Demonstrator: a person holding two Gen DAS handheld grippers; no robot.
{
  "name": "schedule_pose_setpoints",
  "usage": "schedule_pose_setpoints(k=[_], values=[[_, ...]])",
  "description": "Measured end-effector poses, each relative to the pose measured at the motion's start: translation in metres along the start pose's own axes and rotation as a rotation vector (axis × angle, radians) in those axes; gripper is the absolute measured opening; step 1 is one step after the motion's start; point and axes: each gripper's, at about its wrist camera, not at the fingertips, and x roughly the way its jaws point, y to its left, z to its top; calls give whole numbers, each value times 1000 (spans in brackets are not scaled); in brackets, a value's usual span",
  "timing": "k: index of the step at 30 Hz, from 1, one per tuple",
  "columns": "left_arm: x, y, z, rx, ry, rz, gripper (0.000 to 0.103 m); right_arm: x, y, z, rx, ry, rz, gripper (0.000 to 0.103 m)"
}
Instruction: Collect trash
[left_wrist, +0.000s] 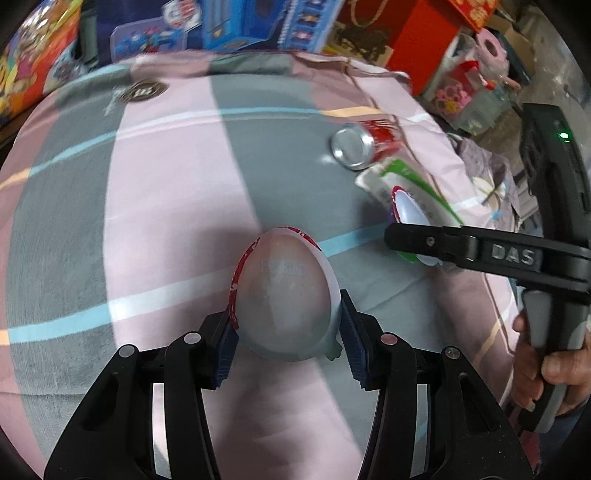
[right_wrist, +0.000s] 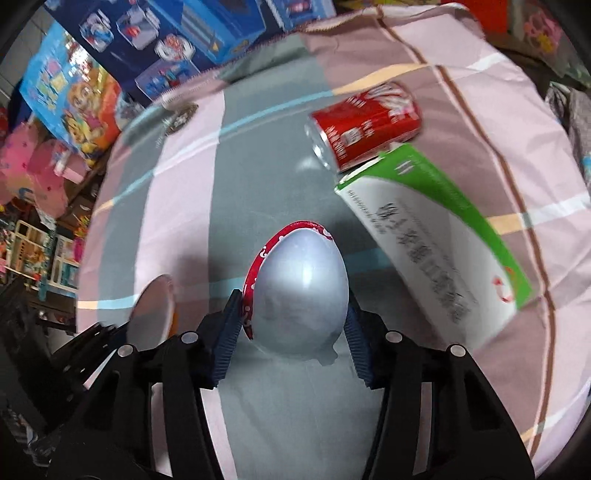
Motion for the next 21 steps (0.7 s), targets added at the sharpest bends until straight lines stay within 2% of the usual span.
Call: schedule_pose_setpoints(k=[5,11,17,21], values=[[-1,-34,8,51,-2,-9,51,-36,-24,-9,38,-52,31,51],[0,-89,14,135,-4,-20,51,-72,-73,-25,106,-104,38,51],[6,-148,16,219,12,-45,51,-105,-131,-49,204,-166,47,51],[11,-193,18,288,28,-79,51,-136,-183,-70,292,-248,33,51]])
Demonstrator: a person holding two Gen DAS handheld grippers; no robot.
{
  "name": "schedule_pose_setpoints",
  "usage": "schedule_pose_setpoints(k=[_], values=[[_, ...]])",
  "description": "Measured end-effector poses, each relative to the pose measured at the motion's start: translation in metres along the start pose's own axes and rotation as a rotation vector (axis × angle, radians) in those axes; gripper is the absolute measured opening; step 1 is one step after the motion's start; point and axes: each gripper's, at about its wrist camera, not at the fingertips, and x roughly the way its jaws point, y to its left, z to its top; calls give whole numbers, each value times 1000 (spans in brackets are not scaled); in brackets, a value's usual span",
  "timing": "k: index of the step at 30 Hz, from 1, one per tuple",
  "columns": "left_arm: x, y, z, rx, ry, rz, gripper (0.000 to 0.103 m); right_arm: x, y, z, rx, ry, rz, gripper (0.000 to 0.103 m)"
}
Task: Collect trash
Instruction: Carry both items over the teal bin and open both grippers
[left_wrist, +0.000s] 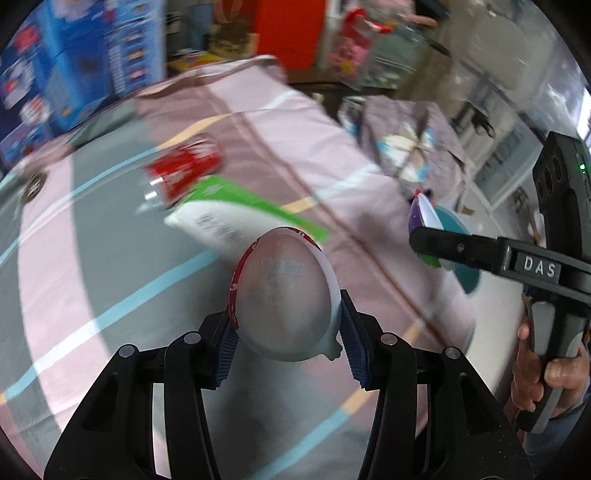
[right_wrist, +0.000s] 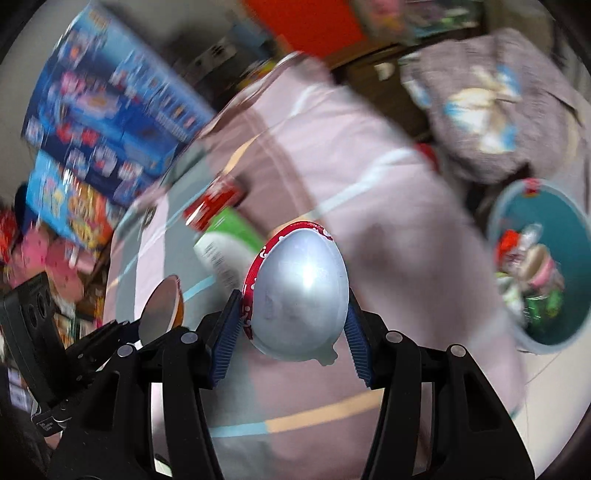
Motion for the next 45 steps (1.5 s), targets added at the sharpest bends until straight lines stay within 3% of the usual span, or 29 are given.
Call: schedule_pose_setpoints(k=[9,18,29,36,39,43,45], values=[[49,-124,35,209,57,-105,51,-75,-141,1,250,-132,-101,51],[114,-208,49,331,148,-170,51,-98,-224,-12,395,-146,-162,51],[176,-262,60,391,241,-206,53,-83,-264,-7,474,-115,-173,51],[199,-269,64,380,277,-211,66,-74,-272,0,482,-95,-181,51],[197,-261,67,359,268,-204,76,-70,-271,2,473,-85,-180,51],[190,-253,67,348,264,-204,80,-64,-267,7,463,-74,-177,52],[186,-249,66,344,259,-206,89,-60,-265,10,456,-67,-175,52]])
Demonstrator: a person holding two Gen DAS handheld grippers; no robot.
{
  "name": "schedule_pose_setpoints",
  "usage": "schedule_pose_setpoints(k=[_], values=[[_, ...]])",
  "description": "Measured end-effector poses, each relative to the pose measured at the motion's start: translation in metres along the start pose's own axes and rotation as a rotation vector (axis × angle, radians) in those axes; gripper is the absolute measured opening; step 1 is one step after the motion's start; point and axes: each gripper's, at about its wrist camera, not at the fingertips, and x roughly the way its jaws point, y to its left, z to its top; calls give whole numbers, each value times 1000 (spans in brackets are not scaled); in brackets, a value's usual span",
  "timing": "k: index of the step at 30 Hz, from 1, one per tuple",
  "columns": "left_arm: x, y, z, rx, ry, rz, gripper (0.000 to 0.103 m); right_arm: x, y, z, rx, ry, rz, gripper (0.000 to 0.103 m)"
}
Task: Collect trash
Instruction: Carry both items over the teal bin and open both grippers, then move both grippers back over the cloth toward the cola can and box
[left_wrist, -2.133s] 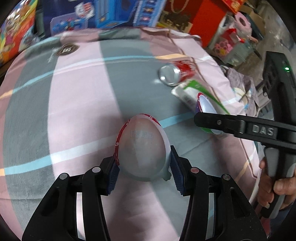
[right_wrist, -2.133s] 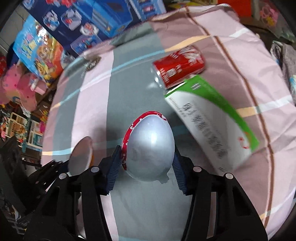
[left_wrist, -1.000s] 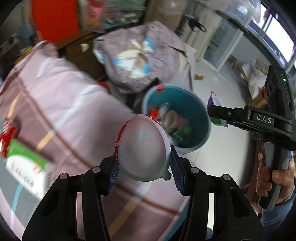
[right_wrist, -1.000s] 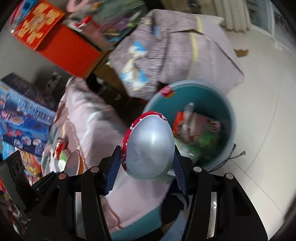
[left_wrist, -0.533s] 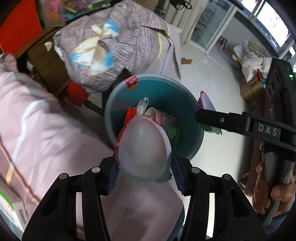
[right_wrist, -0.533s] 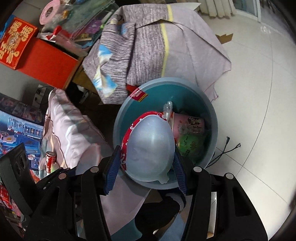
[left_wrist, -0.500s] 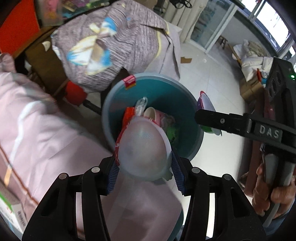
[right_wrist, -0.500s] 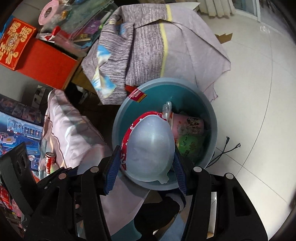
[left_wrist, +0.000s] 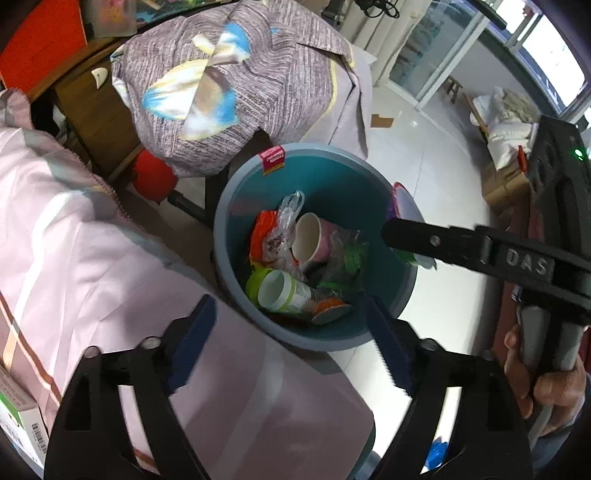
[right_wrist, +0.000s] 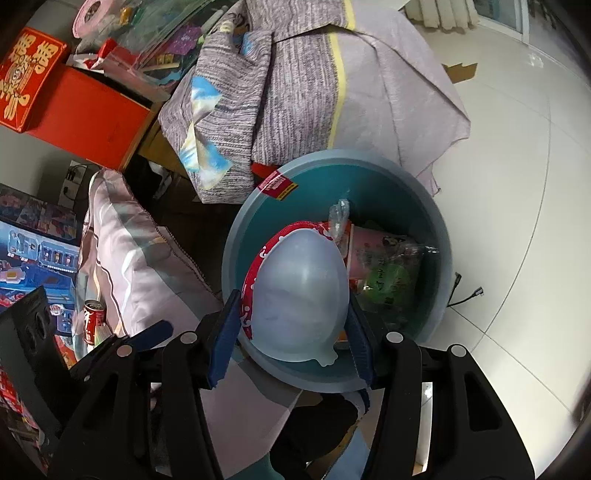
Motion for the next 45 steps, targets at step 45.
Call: schedule_pose_setpoints(k=[45], values=[[-166,191,-163,-341,-240,112,99,50,247,-101,-441,195,-45,82]])
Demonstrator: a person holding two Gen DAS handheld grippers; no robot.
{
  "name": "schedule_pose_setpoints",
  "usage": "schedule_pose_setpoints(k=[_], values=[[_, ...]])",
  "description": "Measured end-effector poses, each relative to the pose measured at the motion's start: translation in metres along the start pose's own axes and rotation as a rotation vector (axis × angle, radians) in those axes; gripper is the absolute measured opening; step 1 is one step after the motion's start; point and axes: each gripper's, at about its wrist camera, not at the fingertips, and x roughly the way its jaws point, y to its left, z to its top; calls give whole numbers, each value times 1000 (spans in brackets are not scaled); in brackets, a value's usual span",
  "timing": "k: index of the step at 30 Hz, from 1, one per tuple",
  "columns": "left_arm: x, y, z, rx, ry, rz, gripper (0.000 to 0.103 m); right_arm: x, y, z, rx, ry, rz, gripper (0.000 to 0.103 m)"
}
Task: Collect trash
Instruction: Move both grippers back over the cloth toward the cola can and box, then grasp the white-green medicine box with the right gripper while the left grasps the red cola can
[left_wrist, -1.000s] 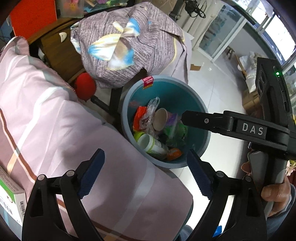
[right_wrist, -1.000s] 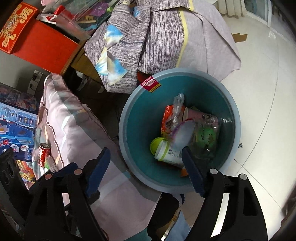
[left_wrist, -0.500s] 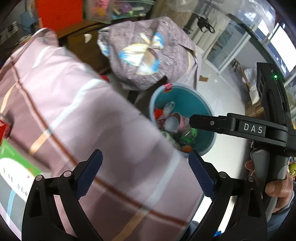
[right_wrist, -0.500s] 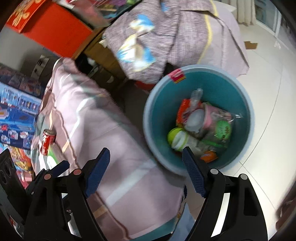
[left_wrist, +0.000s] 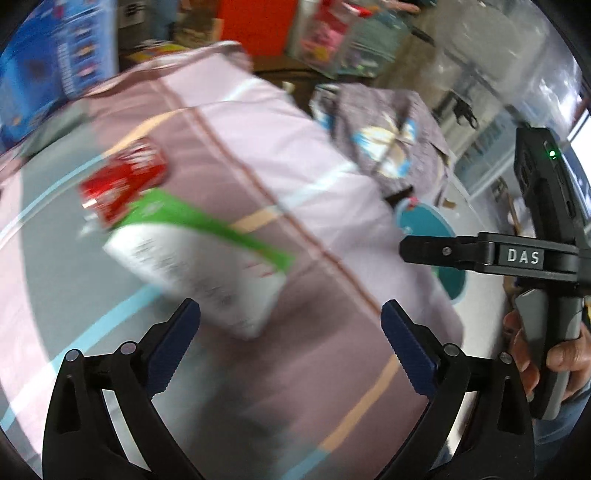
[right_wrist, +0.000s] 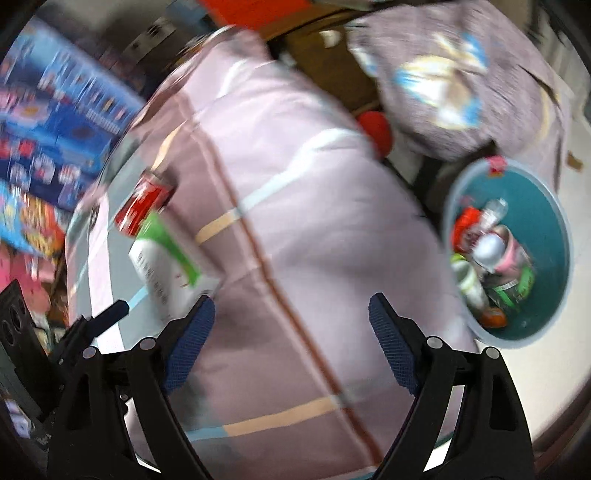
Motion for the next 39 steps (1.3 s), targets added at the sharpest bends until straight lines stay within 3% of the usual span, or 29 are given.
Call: schedule_pose_setpoints(k=[11,15,28,39], values=[[-19,111,-38,-152,-6,82,99,56,125,0,-374,129,-100,82],[-19,144,-41,-199,-6,91,99,76,151,4,-459,164,-144,82],[-10,191,-33,-231,14,100,99,132,181,21,-565,253,-235,84],[-6,183,-15,-192,16,102,99,114,171,20,-544,181,-200,76]])
